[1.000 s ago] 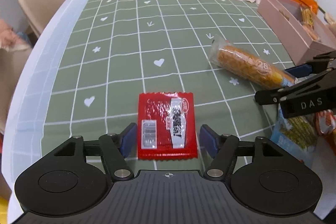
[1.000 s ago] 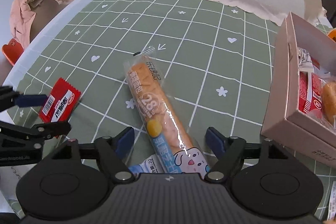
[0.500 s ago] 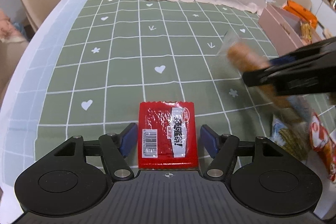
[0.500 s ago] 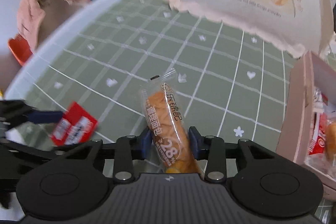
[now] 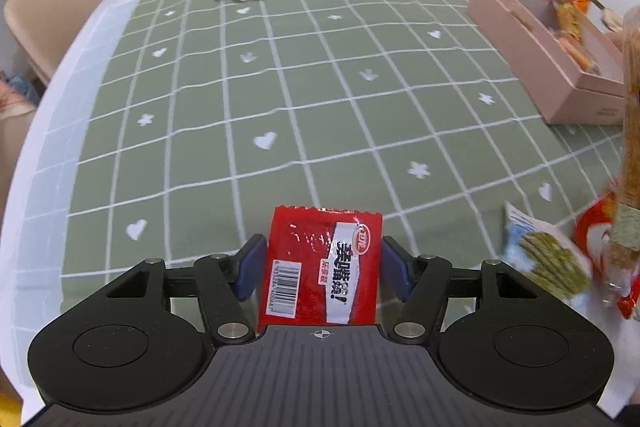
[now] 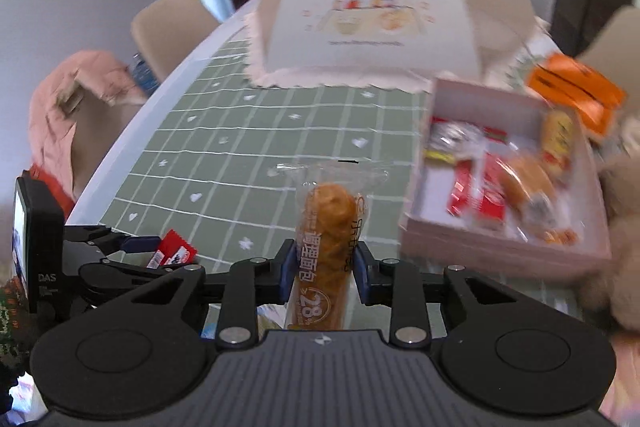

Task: Organize snacks
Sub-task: 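Release red packet into pink box with left tool while right tool carries bread stick over box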

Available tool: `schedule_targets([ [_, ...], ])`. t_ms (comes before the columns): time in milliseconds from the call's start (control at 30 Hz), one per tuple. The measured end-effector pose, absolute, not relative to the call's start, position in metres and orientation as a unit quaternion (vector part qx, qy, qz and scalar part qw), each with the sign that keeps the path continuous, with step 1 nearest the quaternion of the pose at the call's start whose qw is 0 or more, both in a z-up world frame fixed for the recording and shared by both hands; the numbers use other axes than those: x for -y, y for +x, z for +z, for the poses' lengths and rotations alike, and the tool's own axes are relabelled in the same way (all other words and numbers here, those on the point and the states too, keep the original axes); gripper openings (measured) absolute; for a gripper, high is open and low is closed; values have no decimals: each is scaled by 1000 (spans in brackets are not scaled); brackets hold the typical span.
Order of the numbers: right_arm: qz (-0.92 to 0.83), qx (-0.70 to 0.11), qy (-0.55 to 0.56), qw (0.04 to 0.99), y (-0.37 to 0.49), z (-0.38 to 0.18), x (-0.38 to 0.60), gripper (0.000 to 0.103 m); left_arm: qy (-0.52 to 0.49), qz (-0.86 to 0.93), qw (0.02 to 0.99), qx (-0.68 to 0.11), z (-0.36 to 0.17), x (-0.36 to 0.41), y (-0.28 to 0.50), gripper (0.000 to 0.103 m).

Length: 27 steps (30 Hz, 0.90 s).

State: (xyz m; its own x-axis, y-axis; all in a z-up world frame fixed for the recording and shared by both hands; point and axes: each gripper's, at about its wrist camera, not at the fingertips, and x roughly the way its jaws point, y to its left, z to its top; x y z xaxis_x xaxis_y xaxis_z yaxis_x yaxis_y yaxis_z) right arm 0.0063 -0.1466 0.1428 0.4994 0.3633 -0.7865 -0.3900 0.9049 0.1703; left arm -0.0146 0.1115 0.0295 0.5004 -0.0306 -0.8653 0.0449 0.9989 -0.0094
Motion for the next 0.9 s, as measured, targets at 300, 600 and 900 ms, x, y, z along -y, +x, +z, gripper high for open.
schedule_targets([
  [300, 169, -432, 30, 885, -21, 163, 196, 29, -5, -100, 871, -480, 46, -83, -42, 55],
  [600, 131, -344, 61, 928, -52, 237, 238, 28, -33, -216, 910, -351, 176, -49, -23, 54],
  [900, 87, -297, 41, 950, -58, 273, 264, 28, -14, -288, 922, -258, 277, 41, 84, 60],
])
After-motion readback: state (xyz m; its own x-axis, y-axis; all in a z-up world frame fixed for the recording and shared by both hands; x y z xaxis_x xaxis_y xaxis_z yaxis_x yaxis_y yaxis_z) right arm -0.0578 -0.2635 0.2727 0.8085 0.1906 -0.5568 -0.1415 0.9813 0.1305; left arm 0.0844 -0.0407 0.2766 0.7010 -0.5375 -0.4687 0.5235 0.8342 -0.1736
